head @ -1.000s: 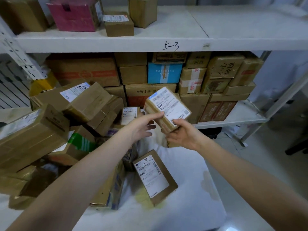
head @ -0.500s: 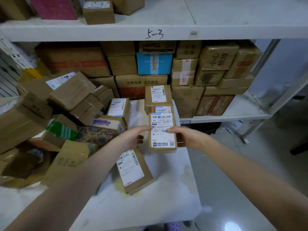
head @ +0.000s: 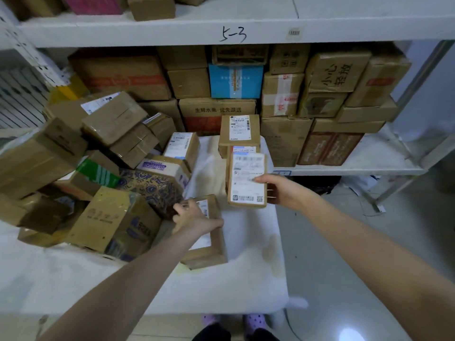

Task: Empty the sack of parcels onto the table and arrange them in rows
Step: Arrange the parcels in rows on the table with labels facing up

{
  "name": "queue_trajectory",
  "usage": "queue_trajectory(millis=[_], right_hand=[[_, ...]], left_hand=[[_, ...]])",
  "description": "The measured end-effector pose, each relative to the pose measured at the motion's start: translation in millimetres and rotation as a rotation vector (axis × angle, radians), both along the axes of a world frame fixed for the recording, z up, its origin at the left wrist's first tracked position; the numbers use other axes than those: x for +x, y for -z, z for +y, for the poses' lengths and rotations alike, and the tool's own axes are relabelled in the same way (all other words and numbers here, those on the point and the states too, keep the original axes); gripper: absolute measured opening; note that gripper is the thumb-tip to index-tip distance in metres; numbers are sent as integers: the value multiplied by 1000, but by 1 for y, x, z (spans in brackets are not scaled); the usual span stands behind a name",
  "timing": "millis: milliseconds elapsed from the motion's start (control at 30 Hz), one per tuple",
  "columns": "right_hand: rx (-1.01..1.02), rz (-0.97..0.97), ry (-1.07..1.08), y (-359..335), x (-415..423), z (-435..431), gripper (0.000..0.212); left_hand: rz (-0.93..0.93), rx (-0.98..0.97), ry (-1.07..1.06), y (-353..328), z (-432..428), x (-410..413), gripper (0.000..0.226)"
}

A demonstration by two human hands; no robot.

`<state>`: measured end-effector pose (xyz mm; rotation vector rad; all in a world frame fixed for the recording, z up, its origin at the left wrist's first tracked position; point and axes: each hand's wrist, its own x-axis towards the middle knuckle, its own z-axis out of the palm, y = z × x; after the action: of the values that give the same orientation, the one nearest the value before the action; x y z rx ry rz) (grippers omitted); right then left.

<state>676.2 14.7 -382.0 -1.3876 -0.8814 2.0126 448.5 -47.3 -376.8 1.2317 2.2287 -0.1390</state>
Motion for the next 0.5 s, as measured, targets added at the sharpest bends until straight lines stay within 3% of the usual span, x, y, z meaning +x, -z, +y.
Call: queue_trajectory(millis=[67, 200, 500], right_hand=[[-27, 120, 141, 3, 10, 3, 57], [-43, 230, 359, -1, 23, 10, 32], [-26, 208, 373, -6, 34, 0, 21]], left_hand=[[-55, -9, 84, -6, 2, 18, 113], [-151, 53, 220, -7, 4, 52, 112], [-59, 190, 199, 11, 16, 83, 99]])
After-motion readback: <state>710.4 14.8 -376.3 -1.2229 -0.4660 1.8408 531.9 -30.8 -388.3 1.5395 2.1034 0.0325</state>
